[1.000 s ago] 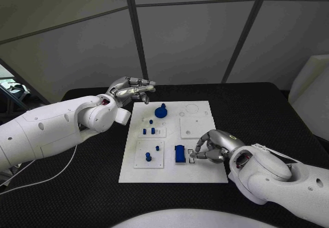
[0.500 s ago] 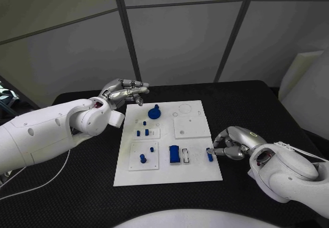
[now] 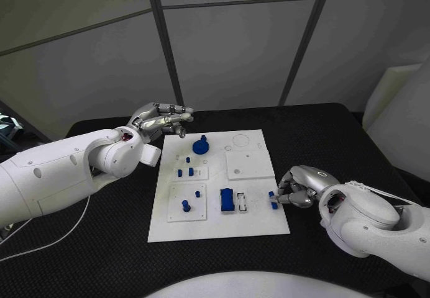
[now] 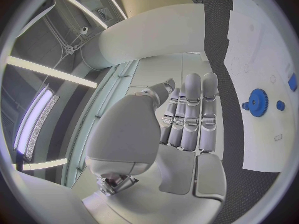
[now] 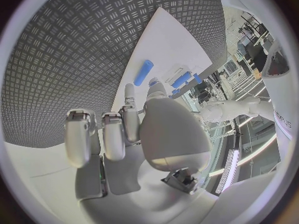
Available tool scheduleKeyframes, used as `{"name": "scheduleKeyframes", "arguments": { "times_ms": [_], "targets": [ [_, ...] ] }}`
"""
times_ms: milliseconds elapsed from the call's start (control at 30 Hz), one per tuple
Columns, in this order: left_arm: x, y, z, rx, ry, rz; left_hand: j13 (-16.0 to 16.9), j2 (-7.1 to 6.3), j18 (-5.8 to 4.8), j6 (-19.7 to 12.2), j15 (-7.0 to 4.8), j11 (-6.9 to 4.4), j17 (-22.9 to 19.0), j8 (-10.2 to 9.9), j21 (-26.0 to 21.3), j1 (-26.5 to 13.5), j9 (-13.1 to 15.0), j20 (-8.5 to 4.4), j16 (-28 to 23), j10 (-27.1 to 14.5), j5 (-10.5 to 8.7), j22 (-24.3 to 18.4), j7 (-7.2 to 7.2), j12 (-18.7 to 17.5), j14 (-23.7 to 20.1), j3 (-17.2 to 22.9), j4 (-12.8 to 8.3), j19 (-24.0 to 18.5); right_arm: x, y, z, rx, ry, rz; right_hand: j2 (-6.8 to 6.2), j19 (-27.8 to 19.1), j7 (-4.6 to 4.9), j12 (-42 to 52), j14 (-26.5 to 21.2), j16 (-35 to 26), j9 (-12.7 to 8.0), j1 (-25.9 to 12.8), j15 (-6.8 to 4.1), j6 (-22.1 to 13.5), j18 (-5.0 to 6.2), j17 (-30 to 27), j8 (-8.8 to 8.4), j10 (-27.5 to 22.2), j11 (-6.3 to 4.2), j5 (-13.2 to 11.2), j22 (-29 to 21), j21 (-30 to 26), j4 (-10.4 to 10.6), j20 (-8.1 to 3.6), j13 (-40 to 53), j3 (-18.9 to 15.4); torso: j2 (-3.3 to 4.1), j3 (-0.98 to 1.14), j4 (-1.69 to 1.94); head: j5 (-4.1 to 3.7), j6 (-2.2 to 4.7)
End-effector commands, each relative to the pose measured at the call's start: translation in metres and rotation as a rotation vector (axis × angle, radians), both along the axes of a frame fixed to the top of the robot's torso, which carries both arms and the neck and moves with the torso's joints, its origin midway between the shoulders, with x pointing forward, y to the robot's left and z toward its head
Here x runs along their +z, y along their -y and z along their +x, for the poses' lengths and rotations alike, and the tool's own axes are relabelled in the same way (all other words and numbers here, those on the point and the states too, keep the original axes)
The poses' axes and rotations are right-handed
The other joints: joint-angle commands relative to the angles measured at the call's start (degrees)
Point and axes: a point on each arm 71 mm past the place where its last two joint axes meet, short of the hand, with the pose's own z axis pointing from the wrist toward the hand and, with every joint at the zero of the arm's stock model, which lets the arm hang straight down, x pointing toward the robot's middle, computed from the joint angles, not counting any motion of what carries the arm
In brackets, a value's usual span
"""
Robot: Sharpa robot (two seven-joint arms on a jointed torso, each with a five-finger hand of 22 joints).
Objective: Assemble the parts on the task board
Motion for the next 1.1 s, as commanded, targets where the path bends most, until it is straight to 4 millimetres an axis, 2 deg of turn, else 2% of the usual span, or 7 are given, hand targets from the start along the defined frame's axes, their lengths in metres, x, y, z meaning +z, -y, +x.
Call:
{"name": "scheduleKeyframes", "arguments": {
  "times_ms": [33,367,667,833,933,1100],
  "targets": [
    [0.001,0.001,0.000,-0.010,0.004,-0.010,-0.07,0.09,0.72,-0.25,0.04,0.05,-0.07,0.27,-0.26,-0.23,-0.06,0.01,0.23,-0.41,0.03,-0.06,0.03,0.22,-0.29,-0.04,-0.30,-0.19,-0.004,-0.002,0.001,0.008,-0.023,-0.040,0.14,3.82,-0.15,0.18,5.14,0.03,0.15,1.17,-0.24,0.48,-0.88,11.20,-0.09,0.24,-0.38,0.45,12.10,-0.01,0.18,-0.03,2.44,0.06,-0.01,-0.04,0.05,0.03,-0.15],
    [0.001,0.001,0.000,-0.009,0.003,-0.009,-0.07,0.09,0.72,-0.25,0.04,0.05,-0.07,0.27,-0.26,-0.23,-0.06,0.01,0.23,-0.41,0.03,-0.06,0.03,0.22,-0.29,-0.04,-0.30,-0.19,-0.014,-0.009,0.000,0.030,-0.068,-0.061,0.66,3.80,-0.62,0.08,5.16,0.05,0.62,3.94,-0.62,1.34,-0.87,11.27,-0.07,0.22,-0.81,0.72,12.07,-0.05,-0.94,-0.38,2.46,0.74,-0.03,-0.10,0.21,0.05,-0.38],
    [0.001,0.000,-0.001,-0.009,0.002,-0.008,-0.07,0.09,0.72,-0.25,0.04,0.05,-0.07,0.27,-0.26,-0.23,-0.06,0.01,0.23,-0.41,0.03,-0.06,0.03,0.22,-0.29,-0.04,-0.30,-0.19,-0.022,-0.012,-0.002,0.058,-0.121,-0.114,0.97,3.83,-0.87,-0.01,5.18,0.09,0.90,5.99,-0.87,1.79,-0.88,11.40,-0.21,0.20,-1.07,-0.39,12.12,-0.03,-2.01,-0.65,2.47,1.26,-0.04,-0.14,0.28,0.12,-0.52],
    [0.001,0.000,-0.001,-0.010,0.002,-0.009,-0.07,0.09,0.72,-0.25,0.04,0.05,-0.07,0.27,-0.26,-0.23,-0.06,0.01,0.23,-0.41,0.03,-0.06,0.03,0.22,-0.29,-0.04,-0.30,-0.19,-0.023,-0.015,0.000,0.070,-0.098,-0.138,2.22,3.83,-1.07,-0.11,5.19,0.10,1.00,9.38,-1.08,1.79,-0.88,11.45,-0.71,0.14,-1.28,-4.36,12.13,-0.04,-3.81,-0.87,2.50,3.29,-0.03,-0.13,0.37,0.11,-0.47],
    [0.001,0.000,-0.001,-0.009,0.002,-0.008,-0.07,0.09,0.72,-0.25,0.04,0.05,-0.07,0.27,-0.26,-0.23,-0.06,0.01,0.23,-0.41,0.03,-0.06,0.03,0.22,-0.29,-0.04,-0.30,-0.19,-0.023,-0.016,0.001,0.083,-0.085,-0.162,2.49,3.87,-1.10,-0.29,5.20,0.13,0.99,11.67,-1.17,1.86,-0.90,11.52,-1.02,0.00,-1.34,-6.23,12.19,-0.01,-5.25,-1.00,2.44,4.88,-0.05,-0.15,0.50,0.03,-0.50],
    [0.001,0.000,-0.001,-0.008,0.001,-0.008,-0.07,0.09,0.72,-0.25,0.04,0.05,-0.07,0.27,-0.26,-0.23,-0.06,0.01,0.23,-0.41,0.03,-0.06,0.03,0.22,-0.29,-0.04,-0.30,-0.19,-0.022,-0.020,0.000,0.101,-0.066,-0.179,2.43,3.96,-1.07,-0.38,5.21,0.16,0.93,13.17,-1.15,2.11,-0.94,11.61,-1.41,-0.07,-1.32,-6.55,12.33,0.10,-6.44,-1.02,2.46,6.48,-0.08,-0.16,0.45,0.06,-0.41]
  ]
}}
